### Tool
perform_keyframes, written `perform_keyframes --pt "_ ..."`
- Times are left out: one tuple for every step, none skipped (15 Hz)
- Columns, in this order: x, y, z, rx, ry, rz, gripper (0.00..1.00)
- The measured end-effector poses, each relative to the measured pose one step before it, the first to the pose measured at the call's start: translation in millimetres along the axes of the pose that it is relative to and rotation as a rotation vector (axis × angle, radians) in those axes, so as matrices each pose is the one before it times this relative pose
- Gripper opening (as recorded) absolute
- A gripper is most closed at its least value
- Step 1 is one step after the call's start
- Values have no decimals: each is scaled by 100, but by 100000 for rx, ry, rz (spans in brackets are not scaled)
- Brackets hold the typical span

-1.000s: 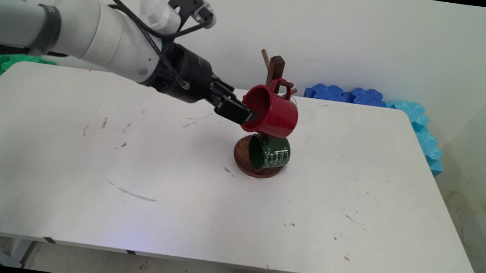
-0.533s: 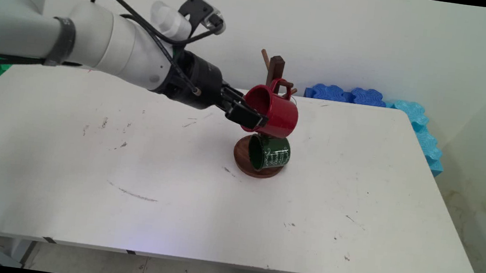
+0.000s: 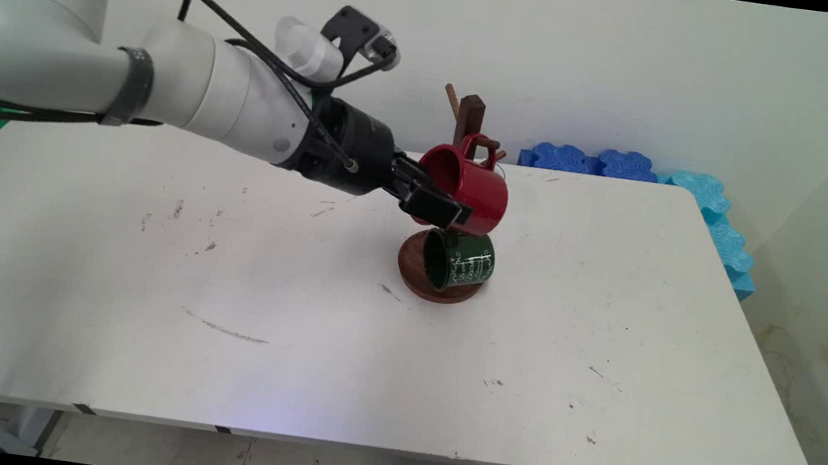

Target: Pick up the red mug from the rack, then place the picked object on the table

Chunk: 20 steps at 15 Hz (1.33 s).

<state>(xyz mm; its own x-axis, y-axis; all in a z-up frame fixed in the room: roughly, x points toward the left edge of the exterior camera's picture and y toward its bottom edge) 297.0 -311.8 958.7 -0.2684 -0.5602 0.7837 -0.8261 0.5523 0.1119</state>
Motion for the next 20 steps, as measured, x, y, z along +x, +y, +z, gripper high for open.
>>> perform_keyframes --pt "-6 22 179 -302 100 58 100" --pt "-14 13 172 -274 67 63 100" --pt "0 8 163 -248 121 88 100" --pt "2 6 188 -289 123 60 100" --pt "1 -2 123 -158 64 82 100" --pt "1 -8 165 -230 113 73 100" --pt "9 -30 205 -231 144 142 100" --pt "6 -32 144 -160 101 97 100" --pt "9 -32 134 -125 101 126 0" --pt "13 -32 86 -35 75 79 0" --pt "25 -46 124 -41 110 140 0" --pt "17 -45 146 -47 86 233 0" --pt "12 -48 134 -36 65 222 0" --pt "13 -33 110 -43 43 161 0" --pt "12 -38 124 -49 34 197 0" --pt "14 -37 100 -24 48 207 0" --pt "20 -35 82 -22 42 132 0" --pt "4 -21 49 0 11 106 0" --pt "18 -32 68 3 29 178 0" --pt "27 -16 67 -72 -2 127 0"
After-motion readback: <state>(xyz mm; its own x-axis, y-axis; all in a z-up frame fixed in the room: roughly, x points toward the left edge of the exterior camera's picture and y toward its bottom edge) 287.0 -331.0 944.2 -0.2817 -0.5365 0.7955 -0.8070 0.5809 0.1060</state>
